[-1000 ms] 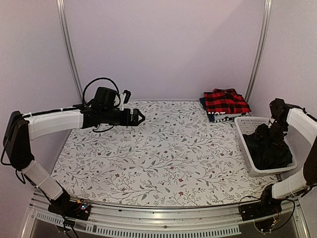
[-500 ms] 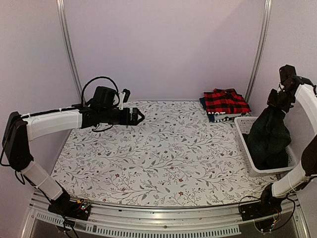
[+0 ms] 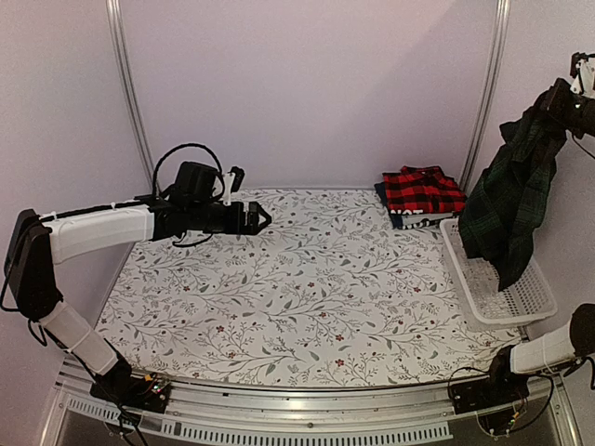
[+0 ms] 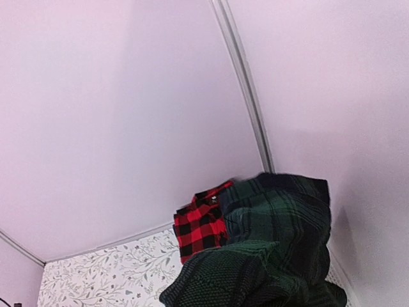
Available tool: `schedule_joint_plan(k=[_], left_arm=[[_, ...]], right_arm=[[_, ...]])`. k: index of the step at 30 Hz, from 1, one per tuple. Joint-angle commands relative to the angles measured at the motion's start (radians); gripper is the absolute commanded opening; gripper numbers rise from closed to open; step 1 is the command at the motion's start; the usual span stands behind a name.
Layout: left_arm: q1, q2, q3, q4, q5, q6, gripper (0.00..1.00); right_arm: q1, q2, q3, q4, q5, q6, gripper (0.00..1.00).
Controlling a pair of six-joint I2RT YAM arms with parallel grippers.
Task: Fold and stack the mixed laundry pile
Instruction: Place the crumpled skirt at the center of the board.
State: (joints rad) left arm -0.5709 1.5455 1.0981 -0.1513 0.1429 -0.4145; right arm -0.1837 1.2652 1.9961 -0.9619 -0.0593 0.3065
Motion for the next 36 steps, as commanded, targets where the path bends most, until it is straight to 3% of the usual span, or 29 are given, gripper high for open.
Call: schedule_joint_plan(k=[1,3,5,13,17,22,24,26,27,28,29,30,33,36], left_arm=[[0.009,-0.008,0.018,0.016,0.005,-0.011,1.0],[0.012,-0.005,0.026,0.007,-0.001,-0.014,1.0],[0.018,-0.008,0.033,0.001,-0.004,-0.021,1.0],[0.088,-0.035,0.042,-0.022,-0.013,-0.072,1.0],[0.138,-0.065,0.038,-0.05,-0.038,-0.097,1.0],[0.213,-0.133,0.02,-0.075,-0.061,-0.109,1.0],[0.244,-0.157,0.005,-0.076,-0.049,-0.117,1.0],[0.266,-0.181,-0.012,-0.077,-0.031,-0.117,1.0],[0.275,-0.192,-0.023,-0.075,-0.025,-0.113,1.0],[0.282,-0.206,-0.033,-0.075,-0.02,-0.108,1.0],[0.286,-0.218,-0.047,-0.076,-0.012,-0.105,1.0],[0.289,-0.229,-0.061,-0.076,-0.001,-0.102,1.0],[0.299,-0.264,-0.103,-0.096,0.033,-0.097,1.0],[0.299,-0.3,-0.151,-0.114,0.05,-0.1,1.0]], right_arm=[[0.002,0.013,0.073,0.241,-0.281,0.061,0.0],[0.016,0.039,0.062,0.335,-0.429,0.133,0.0],[0.092,0.067,0.065,0.43,-0.473,0.204,0.0],[0.563,0.356,0.284,0.697,-0.574,0.33,0.0],[0.725,0.57,0.419,0.794,-0.661,0.406,0.0],[0.743,0.615,0.442,0.82,-0.727,0.468,0.0],[0.718,0.542,0.318,0.769,-0.733,0.437,0.0],[0.667,0.414,0.028,0.753,-0.736,0.421,0.0],[0.641,0.344,-0.134,0.729,-0.732,0.402,0.06],[0.626,0.226,-0.31,0.627,-0.662,0.325,0.25],[0.613,0.141,-0.464,0.496,-0.555,0.266,0.51],[0.597,0.091,-0.602,0.385,-0.456,0.199,0.63],[0.563,-0.014,-0.872,0.259,-0.328,0.12,0.77],[0.563,-0.054,-0.926,0.353,-0.331,0.136,0.77]])
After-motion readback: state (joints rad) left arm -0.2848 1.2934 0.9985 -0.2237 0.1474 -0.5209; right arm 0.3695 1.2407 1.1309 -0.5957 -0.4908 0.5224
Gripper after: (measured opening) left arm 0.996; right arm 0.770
